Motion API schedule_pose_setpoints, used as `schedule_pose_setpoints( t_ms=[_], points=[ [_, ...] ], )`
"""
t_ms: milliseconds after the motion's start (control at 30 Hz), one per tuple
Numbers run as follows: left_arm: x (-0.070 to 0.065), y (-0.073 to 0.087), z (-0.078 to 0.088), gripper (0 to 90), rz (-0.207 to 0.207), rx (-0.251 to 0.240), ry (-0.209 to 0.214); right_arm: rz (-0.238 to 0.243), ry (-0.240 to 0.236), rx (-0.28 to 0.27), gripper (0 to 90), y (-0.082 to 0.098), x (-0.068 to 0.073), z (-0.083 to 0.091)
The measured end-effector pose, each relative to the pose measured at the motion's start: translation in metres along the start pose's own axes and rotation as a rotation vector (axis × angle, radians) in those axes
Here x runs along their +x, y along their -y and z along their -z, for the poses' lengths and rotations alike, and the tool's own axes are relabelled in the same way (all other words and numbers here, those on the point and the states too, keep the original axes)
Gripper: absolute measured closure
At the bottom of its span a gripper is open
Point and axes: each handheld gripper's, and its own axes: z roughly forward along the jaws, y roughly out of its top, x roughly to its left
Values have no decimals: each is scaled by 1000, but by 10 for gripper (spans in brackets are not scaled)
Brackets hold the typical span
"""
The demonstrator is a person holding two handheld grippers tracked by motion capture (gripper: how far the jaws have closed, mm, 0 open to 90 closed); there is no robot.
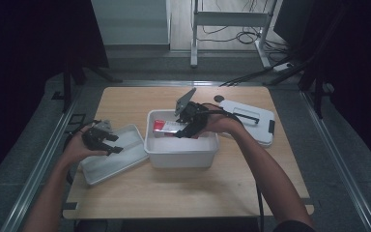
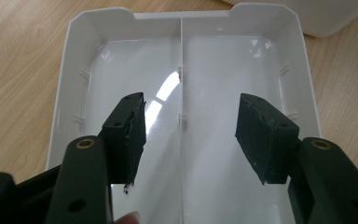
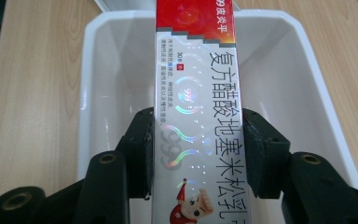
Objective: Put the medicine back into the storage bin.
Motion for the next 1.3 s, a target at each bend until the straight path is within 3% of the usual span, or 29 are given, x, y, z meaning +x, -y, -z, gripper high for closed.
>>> schedule_pose_setpoints(
  t_ms=[500, 733, 1033, 1300],
  points=[
    [0, 2, 0, 431, -3, 3, -3, 5, -40, 63, 503, -1, -7, -35],
    [0, 4, 0, 431, 0, 5, -6, -12, -63, 109, 502, 4, -8, -52],
    [0, 6, -1, 431, -1, 12, -6, 0, -95, 163, 501, 6, -4, -74],
    [0, 7, -3, 432, -4, 15, -5, -6, -106, 187, 501, 8, -4, -82]
  ],
)
